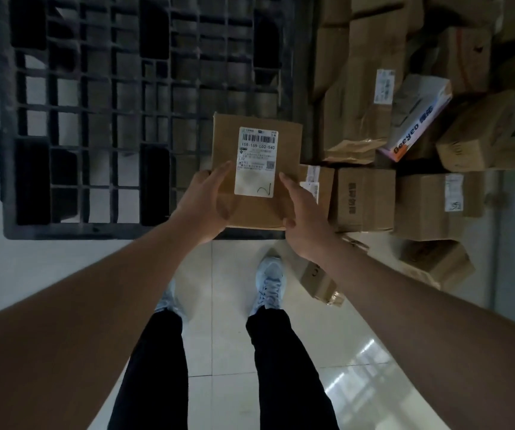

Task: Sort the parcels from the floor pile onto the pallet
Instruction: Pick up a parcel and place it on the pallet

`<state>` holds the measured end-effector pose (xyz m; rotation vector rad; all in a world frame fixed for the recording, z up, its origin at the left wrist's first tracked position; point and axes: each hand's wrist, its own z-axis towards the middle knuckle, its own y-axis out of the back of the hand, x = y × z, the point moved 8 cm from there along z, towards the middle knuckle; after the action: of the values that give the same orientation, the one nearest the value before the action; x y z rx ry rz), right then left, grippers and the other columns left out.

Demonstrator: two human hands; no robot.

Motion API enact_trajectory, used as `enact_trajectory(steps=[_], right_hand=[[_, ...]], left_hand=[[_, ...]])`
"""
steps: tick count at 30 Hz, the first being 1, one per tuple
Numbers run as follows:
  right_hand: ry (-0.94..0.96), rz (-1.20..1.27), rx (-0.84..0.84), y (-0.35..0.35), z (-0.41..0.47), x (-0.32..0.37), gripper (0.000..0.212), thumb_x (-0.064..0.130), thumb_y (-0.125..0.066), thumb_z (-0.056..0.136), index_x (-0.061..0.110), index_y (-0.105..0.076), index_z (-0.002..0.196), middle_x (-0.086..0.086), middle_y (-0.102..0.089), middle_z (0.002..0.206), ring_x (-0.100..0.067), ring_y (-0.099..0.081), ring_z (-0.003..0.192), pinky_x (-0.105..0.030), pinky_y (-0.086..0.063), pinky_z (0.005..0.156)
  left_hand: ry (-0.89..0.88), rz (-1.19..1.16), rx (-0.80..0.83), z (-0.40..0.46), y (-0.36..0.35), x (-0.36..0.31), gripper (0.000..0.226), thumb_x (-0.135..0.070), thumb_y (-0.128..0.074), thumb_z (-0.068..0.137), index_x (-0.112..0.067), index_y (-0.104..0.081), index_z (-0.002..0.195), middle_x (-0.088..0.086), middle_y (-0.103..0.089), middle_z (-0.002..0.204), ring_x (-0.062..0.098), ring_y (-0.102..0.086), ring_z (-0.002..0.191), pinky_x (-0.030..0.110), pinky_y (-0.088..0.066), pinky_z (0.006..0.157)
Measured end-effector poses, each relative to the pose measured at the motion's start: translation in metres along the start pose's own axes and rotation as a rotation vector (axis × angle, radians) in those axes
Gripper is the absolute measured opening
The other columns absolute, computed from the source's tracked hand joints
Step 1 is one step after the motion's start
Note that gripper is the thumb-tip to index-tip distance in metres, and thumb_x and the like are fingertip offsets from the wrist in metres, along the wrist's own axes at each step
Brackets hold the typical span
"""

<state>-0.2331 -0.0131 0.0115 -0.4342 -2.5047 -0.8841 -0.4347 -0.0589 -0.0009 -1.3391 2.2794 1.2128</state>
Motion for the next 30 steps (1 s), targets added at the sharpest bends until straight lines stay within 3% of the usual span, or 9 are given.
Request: enact_trajectory(steps=[5,9,16,22,30], right_hand=[[-0.036,-0.01,-0.067,-0.042,0.047,-0.038,0.09,0.002,-0.059,0.101,0.046,-0.013,0.165,0.003,-0.032,0.161,-0.019,-0.033,0.149,-0.033,-0.034,0.115],[-0.048,-0.014,-0.064,-0.067,0.071,-0.068,0.091,0.001,-0.059,0.101,0.047,-0.012,0.164,0.004,-0.032,0.159,-0.016,-0.031,0.149,-0.025,-0.028,0.108],[-0.02,0.019,-0.016,-0.087,0.09,-0.087,0.089,-0.002,-0.055,0.102,0.046,-0.014,0.165,0.008,-0.025,0.166,-0.015,-0.026,0.153,-0.02,-0.021,0.112],[-0.008,0.022,-0.021,-0.091,0.093,-0.091,0.09,-0.001,-0.056,0.102,0.048,-0.012,0.164,0.007,-0.024,0.165,-0.013,-0.024,0.153,-0.022,-0.023,0.112],[-0.002,-0.052,0.005,-0.09,0.096,-0.091,0.094,0.005,-0.058,0.104,0.055,-0.005,0.162,0.006,-0.021,0.166,-0.019,-0.029,0.152,-0.027,-0.033,0.109]], left_hand=[[0.013,0.032,0.019,0.038,-0.04,0.039,0.104,-0.005,-0.077,0.084,-0.048,-0.019,0.157,0.004,-0.034,0.155,0.031,-0.052,0.128,0.05,-0.058,0.095],[0.023,0.006,0.026,0.054,-0.071,0.066,0.103,-0.001,-0.074,0.085,-0.046,-0.019,0.159,0.002,-0.032,0.157,0.03,-0.047,0.134,0.046,-0.054,0.101],[0.029,-0.007,-0.02,0.061,-0.093,0.09,0.097,-0.003,-0.071,0.088,-0.042,-0.02,0.161,0.0,-0.035,0.155,0.024,-0.046,0.135,0.038,-0.046,0.105],[0.022,0.003,-0.012,0.061,-0.094,0.089,0.098,-0.004,-0.074,0.088,-0.04,-0.021,0.162,0.001,-0.035,0.154,0.024,-0.046,0.136,0.044,-0.047,0.11],[0.045,0.03,-0.012,0.066,-0.095,0.09,0.103,-0.003,-0.077,0.086,-0.046,-0.019,0.16,-0.001,-0.035,0.155,0.024,-0.046,0.137,0.037,-0.045,0.102]])
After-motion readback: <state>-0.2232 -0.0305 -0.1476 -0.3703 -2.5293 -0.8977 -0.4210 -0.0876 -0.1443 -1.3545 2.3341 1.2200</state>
